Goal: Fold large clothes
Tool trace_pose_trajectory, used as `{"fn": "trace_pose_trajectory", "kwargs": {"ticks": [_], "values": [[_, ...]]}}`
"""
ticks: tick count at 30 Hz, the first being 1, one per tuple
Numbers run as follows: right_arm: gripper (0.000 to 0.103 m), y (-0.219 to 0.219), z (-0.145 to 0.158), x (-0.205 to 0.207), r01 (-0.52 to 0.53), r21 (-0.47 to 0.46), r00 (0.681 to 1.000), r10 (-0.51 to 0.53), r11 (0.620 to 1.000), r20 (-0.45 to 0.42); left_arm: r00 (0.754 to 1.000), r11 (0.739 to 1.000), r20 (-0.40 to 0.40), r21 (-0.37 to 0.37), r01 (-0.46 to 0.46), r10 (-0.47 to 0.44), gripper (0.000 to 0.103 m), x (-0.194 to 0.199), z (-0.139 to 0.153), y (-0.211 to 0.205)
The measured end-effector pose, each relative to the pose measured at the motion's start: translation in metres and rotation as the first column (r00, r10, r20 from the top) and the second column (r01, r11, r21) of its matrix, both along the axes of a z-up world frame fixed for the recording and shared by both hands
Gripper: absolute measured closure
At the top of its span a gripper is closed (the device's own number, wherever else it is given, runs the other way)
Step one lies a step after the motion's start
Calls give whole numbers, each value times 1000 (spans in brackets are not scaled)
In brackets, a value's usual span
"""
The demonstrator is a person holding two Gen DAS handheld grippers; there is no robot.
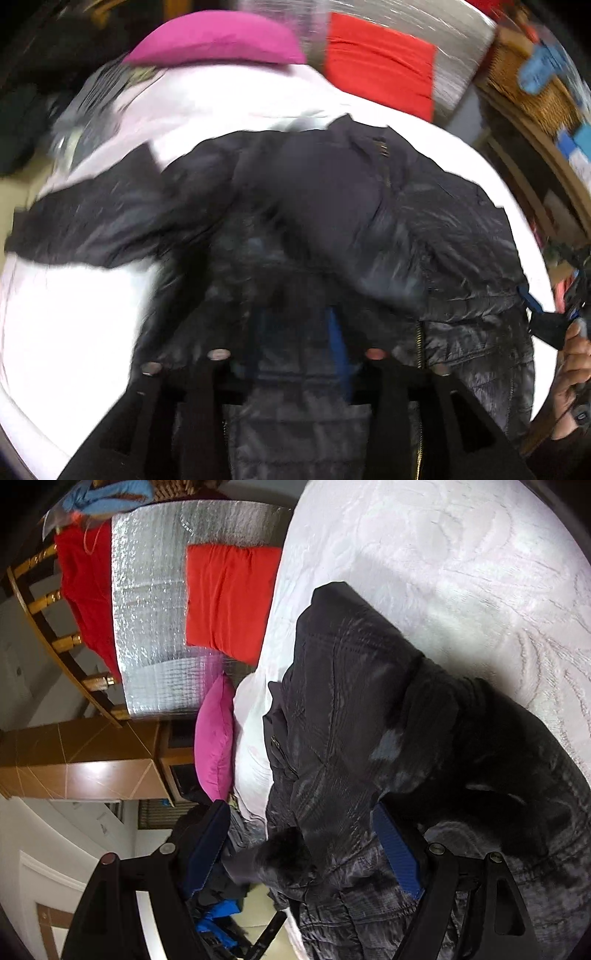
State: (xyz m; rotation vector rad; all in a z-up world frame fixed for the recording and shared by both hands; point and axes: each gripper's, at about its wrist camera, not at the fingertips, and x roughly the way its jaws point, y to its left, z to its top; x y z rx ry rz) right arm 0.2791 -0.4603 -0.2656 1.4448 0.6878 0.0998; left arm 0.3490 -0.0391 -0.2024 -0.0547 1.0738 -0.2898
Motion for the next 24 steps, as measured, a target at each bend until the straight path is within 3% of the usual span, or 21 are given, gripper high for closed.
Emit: {"fn": "trace_pose_trajectory", "kwargs": {"ticks": [6, 9, 15, 17, 19, 23, 24], "values": [[21, 2, 4, 0, -2, -30, 1000, 2, 1000, -5, 996, 991, -12, -105, -86, 86, 34, 15, 9, 39], [22, -1, 0, 1, -1, -10, 1000, 1, 1000, -10, 993, 982, -49, -154, -110, 104, 34, 28, 7, 46], [22, -2, -1, 2, -15, -5, 1000, 15, 1000, -12, 985, 978, -140, -168, -123, 100, 36, 41, -19, 38], [22, -2, -1, 2, -18, -6, 1000, 18, 1000, -13, 977, 973, -187, -188, -134, 98, 43, 46, -32, 35], [22, -2, -2, 2, -20, -7, 1000, 19, 1000, -14, 975, 974, -198, -179, -137, 101, 56, 47, -39, 32], [22, -1, -3, 3, -24, -9, 1000, 23, 1000, -20, 977, 978, -192, -169, -122, 88, 57, 51, -43, 27], [22, 0, -3, 3, -26, -10, 999, 25, 1000, -21, 978, 979, -190, -168, -117, 84, 53, 52, -42, 26]]}}
